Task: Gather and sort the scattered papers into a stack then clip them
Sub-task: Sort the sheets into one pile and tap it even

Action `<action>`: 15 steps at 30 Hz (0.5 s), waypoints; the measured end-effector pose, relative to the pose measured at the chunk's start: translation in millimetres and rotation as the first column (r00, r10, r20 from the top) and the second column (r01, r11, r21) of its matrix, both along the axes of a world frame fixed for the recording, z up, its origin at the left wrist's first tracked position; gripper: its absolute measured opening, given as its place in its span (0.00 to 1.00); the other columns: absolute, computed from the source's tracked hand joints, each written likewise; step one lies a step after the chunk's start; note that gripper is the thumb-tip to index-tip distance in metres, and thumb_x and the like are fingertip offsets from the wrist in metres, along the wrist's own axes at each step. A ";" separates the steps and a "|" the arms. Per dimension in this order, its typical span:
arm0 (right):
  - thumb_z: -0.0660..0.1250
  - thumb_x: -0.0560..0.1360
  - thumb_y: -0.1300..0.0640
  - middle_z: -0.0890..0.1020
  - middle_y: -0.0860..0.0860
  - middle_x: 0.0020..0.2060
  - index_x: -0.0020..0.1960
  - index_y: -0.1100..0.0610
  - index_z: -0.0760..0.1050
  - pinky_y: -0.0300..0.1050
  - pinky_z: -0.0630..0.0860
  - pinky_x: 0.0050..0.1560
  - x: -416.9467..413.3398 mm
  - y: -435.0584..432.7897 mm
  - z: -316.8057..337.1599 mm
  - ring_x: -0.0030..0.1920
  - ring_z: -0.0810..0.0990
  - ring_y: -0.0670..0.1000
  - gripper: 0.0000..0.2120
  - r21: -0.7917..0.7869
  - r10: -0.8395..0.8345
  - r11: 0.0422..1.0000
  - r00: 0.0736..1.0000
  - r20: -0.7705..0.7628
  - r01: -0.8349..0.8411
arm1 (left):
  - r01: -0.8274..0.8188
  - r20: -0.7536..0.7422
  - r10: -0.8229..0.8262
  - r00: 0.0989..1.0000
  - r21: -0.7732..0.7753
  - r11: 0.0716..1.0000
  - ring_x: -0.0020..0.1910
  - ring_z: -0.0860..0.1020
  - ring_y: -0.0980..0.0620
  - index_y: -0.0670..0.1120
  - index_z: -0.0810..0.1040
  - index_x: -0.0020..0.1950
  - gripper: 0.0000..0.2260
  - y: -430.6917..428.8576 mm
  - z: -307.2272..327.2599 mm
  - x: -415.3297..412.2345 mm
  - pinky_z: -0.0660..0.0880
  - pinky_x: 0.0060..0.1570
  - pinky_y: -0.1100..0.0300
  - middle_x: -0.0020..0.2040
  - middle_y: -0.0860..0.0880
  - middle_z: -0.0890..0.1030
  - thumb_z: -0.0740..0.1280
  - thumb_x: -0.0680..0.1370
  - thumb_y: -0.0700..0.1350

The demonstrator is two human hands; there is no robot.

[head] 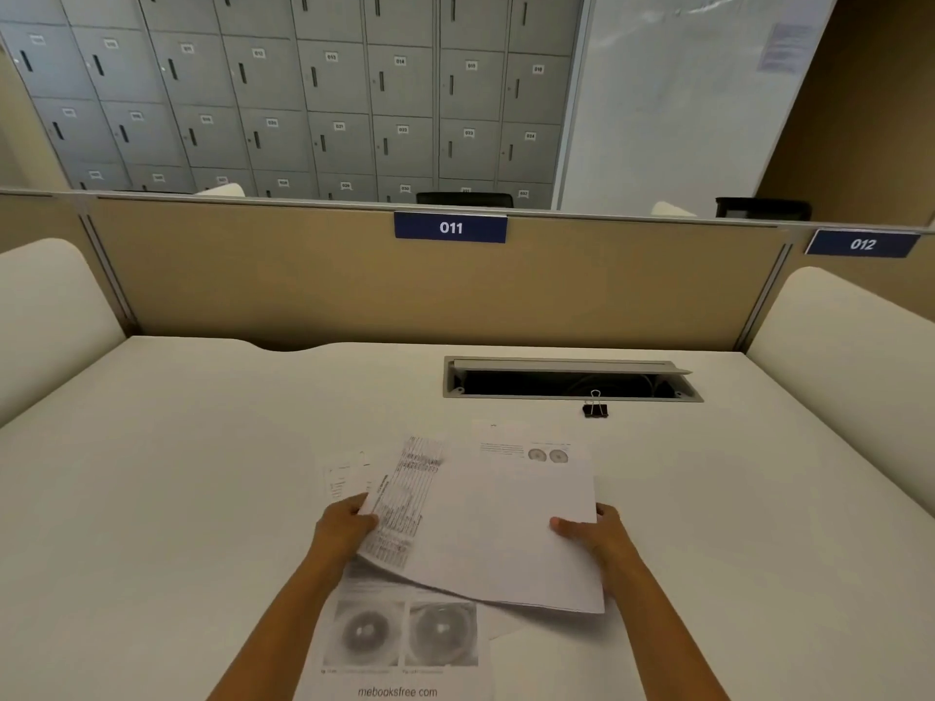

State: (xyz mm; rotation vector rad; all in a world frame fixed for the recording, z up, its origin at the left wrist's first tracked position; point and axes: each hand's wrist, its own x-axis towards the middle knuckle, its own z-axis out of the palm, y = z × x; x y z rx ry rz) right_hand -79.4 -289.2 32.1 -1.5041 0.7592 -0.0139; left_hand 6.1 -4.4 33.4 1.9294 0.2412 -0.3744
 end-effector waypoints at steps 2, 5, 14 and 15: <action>0.73 0.69 0.59 0.74 0.58 0.55 0.68 0.61 0.57 0.51 0.73 0.52 -0.2 4.3 0.6 0.51 0.75 0.57 0.35 -0.068 -0.060 0.996 0.998 0.005 0.060 | 0.067 0.075 -0.080 0.994 0.157 0.985 0.65 0.71 0.42 0.41 0.67 0.70 0.19 -8.2 0.4 -6.4 0.67 0.64 0.53 0.68 0.41 0.71 0.57 0.79 0.38; 0.66 0.75 0.59 0.73 0.59 0.63 0.71 0.59 0.52 0.50 0.70 0.56 1.8 5.4 -1.8 0.53 0.72 0.55 0.31 -0.186 -0.014 0.982 1.000 0.000 0.014 | 0.116 0.104 -0.155 0.982 0.309 0.944 0.72 0.63 0.43 0.41 0.57 0.74 0.21 -16.3 -0.6 -8.0 0.58 0.70 0.54 0.73 0.41 0.63 0.53 0.82 0.42; 0.63 0.75 0.62 0.72 0.58 0.64 0.73 0.56 0.57 0.55 0.73 0.59 -0.8 -6.8 2.5 0.57 0.74 0.58 0.29 -0.185 0.057 0.980 0.995 -0.083 -0.071 | 0.075 0.046 -0.093 0.995 0.307 0.949 0.58 0.74 0.42 0.40 0.73 0.62 0.14 -12.1 6.8 7.2 0.69 0.58 0.53 0.59 0.40 0.76 0.56 0.80 0.44; 0.64 0.74 0.63 0.73 0.58 0.64 0.72 0.57 0.57 0.54 0.75 0.55 -1.7 -8.2 2.3 0.54 0.74 0.57 0.29 -0.145 0.033 0.988 0.997 -0.069 -0.043 | 0.083 0.032 -0.096 0.995 0.284 0.955 0.52 0.77 0.43 0.42 0.76 0.54 0.11 -9.4 7.4 10.5 0.72 0.55 0.52 0.53 0.41 0.78 0.57 0.80 0.44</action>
